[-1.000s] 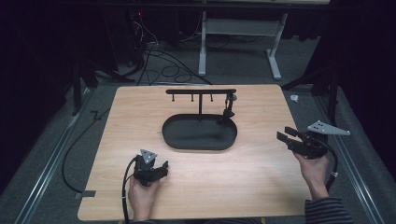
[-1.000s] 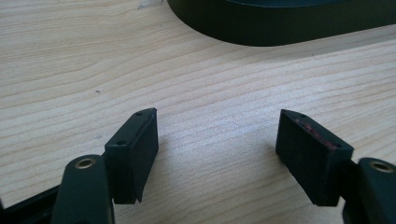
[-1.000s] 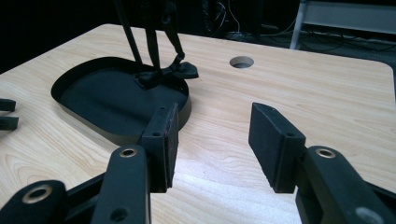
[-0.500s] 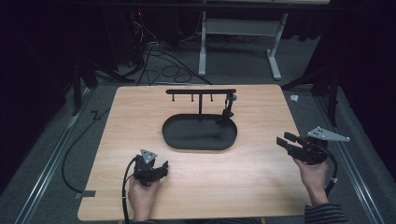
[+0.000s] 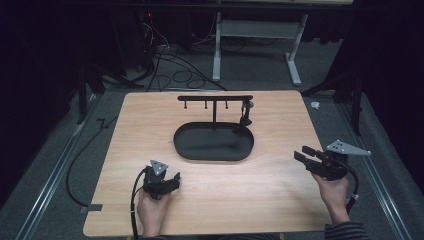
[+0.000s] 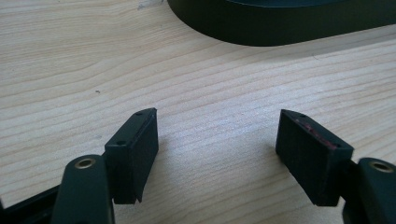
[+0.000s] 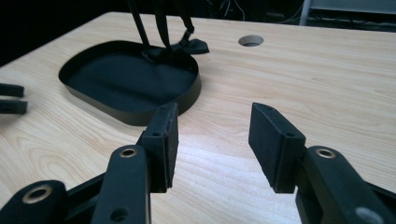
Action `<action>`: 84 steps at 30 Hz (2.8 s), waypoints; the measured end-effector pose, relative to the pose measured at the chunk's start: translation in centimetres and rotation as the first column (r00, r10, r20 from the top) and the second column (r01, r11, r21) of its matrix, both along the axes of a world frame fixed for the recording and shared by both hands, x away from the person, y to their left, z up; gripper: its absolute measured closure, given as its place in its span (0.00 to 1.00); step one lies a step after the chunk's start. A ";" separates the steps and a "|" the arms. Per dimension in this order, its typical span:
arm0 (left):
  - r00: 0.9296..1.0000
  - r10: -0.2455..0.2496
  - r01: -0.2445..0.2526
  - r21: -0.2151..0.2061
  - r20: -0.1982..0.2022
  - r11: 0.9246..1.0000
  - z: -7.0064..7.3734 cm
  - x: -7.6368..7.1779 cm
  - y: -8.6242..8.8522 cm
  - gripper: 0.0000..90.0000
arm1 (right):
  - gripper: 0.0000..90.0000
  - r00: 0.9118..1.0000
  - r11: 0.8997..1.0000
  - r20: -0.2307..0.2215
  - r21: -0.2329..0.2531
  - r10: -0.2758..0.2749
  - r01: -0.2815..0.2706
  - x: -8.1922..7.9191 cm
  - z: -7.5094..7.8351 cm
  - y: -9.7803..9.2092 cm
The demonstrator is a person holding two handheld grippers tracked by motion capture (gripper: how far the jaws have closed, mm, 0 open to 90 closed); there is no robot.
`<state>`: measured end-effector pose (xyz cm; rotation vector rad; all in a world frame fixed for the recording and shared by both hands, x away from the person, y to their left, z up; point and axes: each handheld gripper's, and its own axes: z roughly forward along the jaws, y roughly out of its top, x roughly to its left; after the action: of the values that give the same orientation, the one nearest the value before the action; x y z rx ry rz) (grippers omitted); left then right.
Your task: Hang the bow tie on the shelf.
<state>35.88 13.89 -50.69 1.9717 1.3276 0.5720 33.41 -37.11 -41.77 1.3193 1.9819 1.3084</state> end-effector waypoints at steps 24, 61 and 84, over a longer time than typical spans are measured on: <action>1.000 0.001 -0.001 0.000 0.001 1.000 0.0 0.0 0.0 0.34 | 0.60 0.999 0.998 -0.034 -0.048 0.030 -0.031 0.1 -1.9 1.8; 1.000 0.000 0.000 -0.001 0.001 1.000 0.0 0.0 0.0 0.34 | 0.61 0.995 0.995 -0.080 -0.074 0.060 -0.066 1.5 -4.0 4.1; 1.000 0.000 0.000 -0.001 0.001 1.000 0.0 0.0 0.0 0.34 | 0.60 0.993 0.993 -0.110 -0.111 0.035 -0.047 2.4 -5.3 4.6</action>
<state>35.86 13.89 -50.70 1.9708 1.3274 0.5720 35.78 -32.47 -47.04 1.3267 2.1332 1.1458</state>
